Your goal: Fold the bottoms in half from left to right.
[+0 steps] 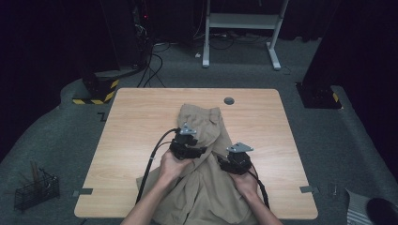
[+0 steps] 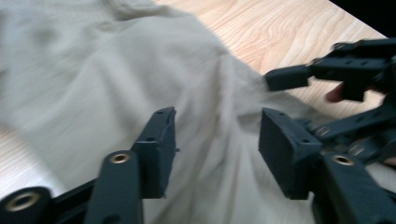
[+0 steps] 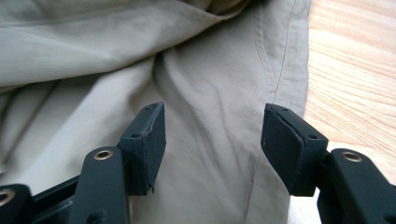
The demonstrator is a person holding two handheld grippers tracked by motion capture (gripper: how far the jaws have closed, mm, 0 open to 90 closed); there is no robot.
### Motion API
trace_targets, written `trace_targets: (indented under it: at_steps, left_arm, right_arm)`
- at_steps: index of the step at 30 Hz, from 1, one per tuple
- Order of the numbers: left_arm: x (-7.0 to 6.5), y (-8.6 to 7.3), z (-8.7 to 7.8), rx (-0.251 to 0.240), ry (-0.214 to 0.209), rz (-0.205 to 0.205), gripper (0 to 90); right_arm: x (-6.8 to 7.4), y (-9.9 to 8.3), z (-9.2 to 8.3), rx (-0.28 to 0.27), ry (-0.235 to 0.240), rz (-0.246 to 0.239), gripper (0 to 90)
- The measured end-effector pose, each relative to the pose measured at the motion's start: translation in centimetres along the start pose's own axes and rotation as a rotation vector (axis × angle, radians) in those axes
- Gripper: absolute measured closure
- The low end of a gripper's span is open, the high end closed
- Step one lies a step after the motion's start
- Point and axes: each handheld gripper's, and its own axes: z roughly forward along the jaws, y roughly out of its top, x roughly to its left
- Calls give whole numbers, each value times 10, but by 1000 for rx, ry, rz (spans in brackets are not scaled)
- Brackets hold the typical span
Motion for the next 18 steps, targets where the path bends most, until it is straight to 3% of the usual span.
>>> trace_targets:
  at_steps: [5,9,13,18]
  left_arm:
    - [15,-29,-9,-4,17,-52,366]
    - [20,-46,2,32,47,-65,366]
    - [29,-51,22,61,101,-52,380]
    - [48,-42,31,39,148,-59,420]
  right_arm:
    - [1,-4,-8,-3,39,4,400]
    - [7,-8,2,47,39,-16,396]
    - [11,-3,11,47,22,-26,394]
    - [12,10,28,45,-4,2,395]
